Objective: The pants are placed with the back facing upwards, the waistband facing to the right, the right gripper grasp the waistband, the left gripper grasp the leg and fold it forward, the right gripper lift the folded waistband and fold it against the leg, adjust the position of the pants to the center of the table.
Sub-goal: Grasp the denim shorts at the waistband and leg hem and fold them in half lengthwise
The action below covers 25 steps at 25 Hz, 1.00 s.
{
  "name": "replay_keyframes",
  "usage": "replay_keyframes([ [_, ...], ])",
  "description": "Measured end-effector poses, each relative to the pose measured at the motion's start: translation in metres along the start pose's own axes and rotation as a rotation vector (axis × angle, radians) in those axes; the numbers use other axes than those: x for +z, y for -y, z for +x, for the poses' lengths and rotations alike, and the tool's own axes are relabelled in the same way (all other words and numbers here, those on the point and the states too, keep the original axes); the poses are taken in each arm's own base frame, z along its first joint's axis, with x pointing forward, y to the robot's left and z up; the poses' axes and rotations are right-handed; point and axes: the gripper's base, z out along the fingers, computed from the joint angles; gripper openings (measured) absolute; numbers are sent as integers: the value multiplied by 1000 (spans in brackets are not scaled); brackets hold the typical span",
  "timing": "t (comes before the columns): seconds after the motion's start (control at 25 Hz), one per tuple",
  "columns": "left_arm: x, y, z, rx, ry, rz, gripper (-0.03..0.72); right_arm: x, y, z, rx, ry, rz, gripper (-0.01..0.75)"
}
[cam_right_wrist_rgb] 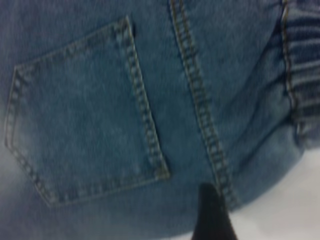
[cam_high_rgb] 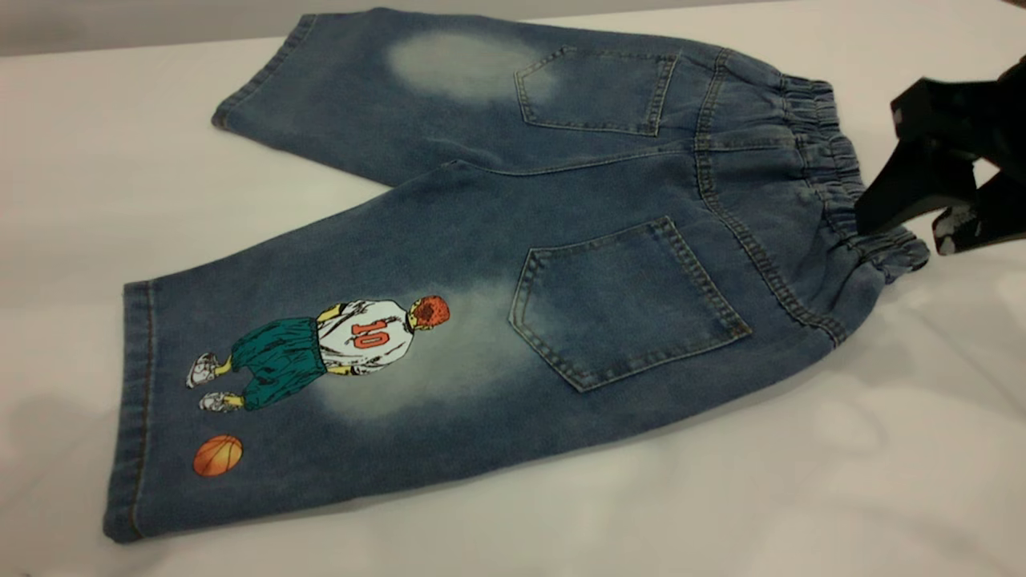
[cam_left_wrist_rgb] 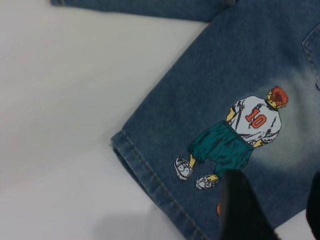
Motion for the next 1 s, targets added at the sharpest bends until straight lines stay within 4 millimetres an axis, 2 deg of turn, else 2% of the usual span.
replay_keyframes([
  [0.16,0,1,-1,-22,7,16,357,4,23,-10,92,-12,-55,408],
  [0.44,0,2,-1,-26,9,19,362,9,57,-14,247,29,-148,408],
  [0.64,0,2,-1,-22,8,18,363,29,62,-7,296,-2,-242,408],
  [1.0,0,3,1,-20,-12,38,363,54,73,5,338,-32,-240,408],
])
